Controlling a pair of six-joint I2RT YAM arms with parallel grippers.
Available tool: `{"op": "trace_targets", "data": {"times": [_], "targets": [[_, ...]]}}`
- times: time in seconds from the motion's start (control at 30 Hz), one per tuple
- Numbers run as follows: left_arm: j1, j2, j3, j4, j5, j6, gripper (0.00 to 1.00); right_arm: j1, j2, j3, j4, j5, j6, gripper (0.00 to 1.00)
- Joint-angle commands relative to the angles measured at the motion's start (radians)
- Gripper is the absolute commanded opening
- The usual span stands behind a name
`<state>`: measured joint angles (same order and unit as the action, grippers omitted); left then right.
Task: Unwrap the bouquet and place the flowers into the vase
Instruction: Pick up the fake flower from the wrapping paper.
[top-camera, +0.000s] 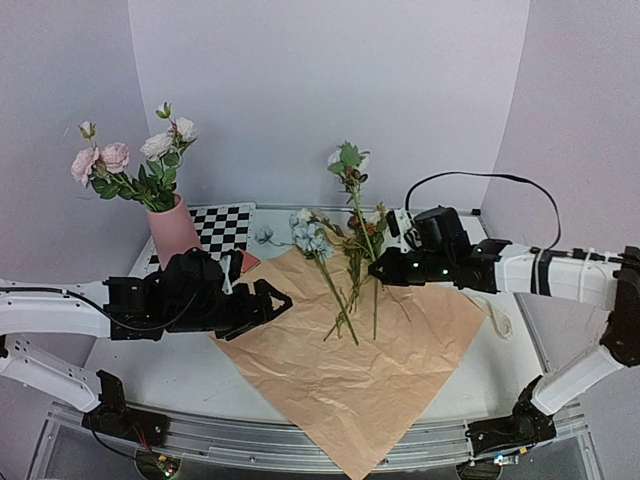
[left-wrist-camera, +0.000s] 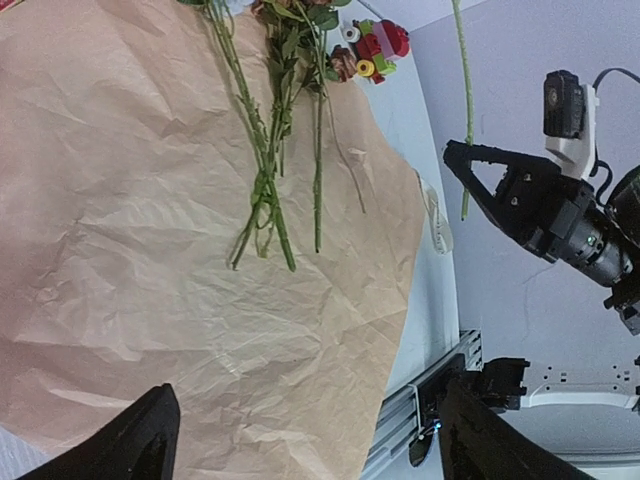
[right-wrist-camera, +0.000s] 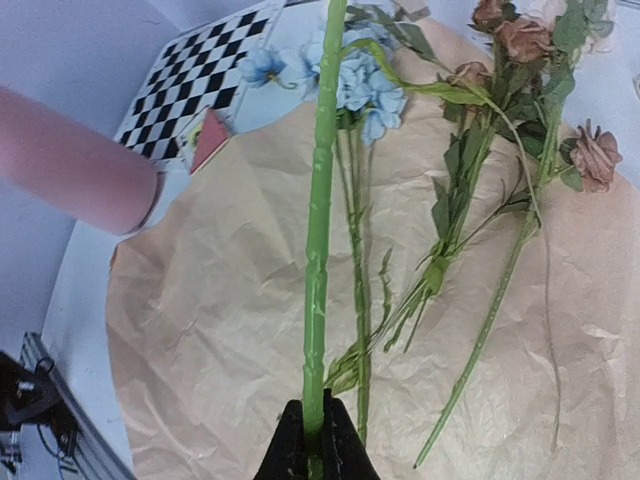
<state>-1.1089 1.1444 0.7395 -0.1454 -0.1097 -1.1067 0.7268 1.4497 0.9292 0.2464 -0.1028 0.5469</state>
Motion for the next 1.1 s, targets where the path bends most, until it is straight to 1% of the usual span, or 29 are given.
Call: {"op": "trace_targets", "data": {"times": [0.0, 0.1, 0.2, 0.27, 0.43, 0.5, 0.6, 0.7, 0.93, 1.07], "targets": [[-0.035, 0.050, 0.119, 0.066, -0.043, 0.062, 0.96, 0.002, -0.174, -0.100, 0.149, -0.160, -0.075, 0.00], [-0.037, 0.079, 0.183, 0.068, -0.045, 0.099, 0.99, 0.005, -0.263, -0.152, 0.173, -0.236, -0.076, 0.00], [-0.037, 0.096, 0.248, 0.075, -0.051, 0.141, 0.99, 0.012, -0.348, -0.188, 0.184, -0.335, -0.092, 0.00], [-0.037, 0.102, 0.278, 0.098, -0.053, 0.166, 0.98, 0.019, -0.400, -0.212, 0.184, -0.373, -0.105, 0.00], [-0.037, 0.100, 0.290, 0.294, -0.039, 0.178, 0.91, 0.030, -0.512, -0.279, 0.183, -0.440, -0.117, 0.00], [-0.037, 0.109, 0.312, 0.315, -0.055, 0.178, 0.87, 0.035, -0.543, -0.302, 0.184, -0.460, -0.112, 0.00], [-0.037, 0.134, 0.361, 0.317, -0.058, 0.196, 0.84, 0.043, -0.575, -0.327, 0.185, -0.481, -0.095, 0.00], [-0.037, 0.160, 0.406, 0.320, -0.048, 0.203, 0.83, 0.052, -0.590, -0.339, 0.188, -0.501, -0.077, 0.00], [-0.037, 0.200, 0.493, 0.321, -0.032, 0.238, 0.89, 0.083, -0.611, -0.362, 0.211, -0.522, -0.061, 0.00], [-0.037, 0.202, 0.507, 0.321, -0.063, 0.242, 0.83, 0.093, -0.614, -0.369, 0.227, -0.549, -0.053, 0.00]]}}
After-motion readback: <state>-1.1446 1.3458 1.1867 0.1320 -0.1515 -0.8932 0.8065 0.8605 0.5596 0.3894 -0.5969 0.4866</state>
